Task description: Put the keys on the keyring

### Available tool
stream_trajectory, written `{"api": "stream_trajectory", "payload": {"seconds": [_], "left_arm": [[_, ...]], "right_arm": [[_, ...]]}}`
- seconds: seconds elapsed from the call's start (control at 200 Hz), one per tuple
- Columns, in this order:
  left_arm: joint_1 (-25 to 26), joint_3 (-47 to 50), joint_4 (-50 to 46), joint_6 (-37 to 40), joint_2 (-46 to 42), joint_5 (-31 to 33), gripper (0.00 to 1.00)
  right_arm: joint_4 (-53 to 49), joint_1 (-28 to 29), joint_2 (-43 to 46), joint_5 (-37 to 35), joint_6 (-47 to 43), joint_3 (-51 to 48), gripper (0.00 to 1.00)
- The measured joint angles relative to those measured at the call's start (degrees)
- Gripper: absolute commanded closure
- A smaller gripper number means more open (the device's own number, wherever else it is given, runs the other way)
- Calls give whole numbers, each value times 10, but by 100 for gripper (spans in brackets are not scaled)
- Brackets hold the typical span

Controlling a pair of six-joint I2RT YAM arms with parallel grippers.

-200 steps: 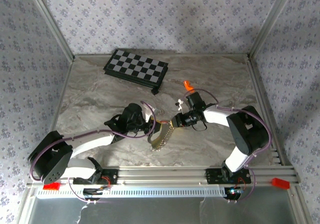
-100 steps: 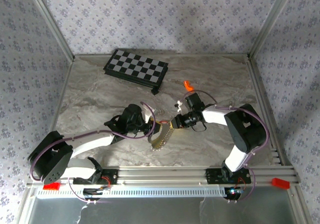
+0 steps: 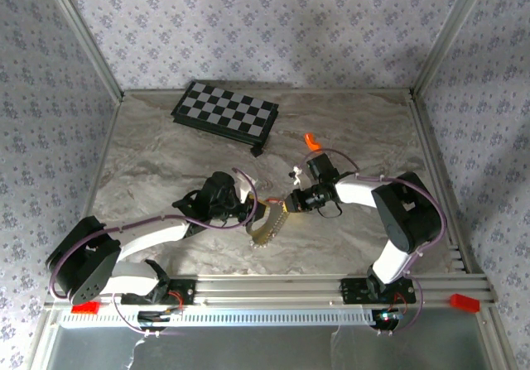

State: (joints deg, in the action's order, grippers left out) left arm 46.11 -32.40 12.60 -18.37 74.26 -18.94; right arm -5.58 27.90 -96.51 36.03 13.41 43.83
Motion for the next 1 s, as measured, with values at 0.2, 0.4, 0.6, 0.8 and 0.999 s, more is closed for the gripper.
{"api": "stream_trajectory", "payload": {"seconds": [0.2, 0.4, 0.6, 0.8, 0.999], "left_arm": [[0, 0, 9, -4, 0, -5, 73], [0, 0, 10, -4, 0, -10, 73], [0, 0, 10, -4, 0, -12, 73], [0, 0, 10, -4, 0, -13, 73], [0, 0, 10, -4, 0, -13, 73]], "right_arm": [[-6, 3, 15, -6, -9, -2, 85], [-10, 5, 17, -9, -11, -2, 80], [-10, 6, 17, -14, -10, -2, 83], [-10, 6, 17, -22, -11, -2, 84], [-10, 6, 17, -24, -10, -2, 87]]}}
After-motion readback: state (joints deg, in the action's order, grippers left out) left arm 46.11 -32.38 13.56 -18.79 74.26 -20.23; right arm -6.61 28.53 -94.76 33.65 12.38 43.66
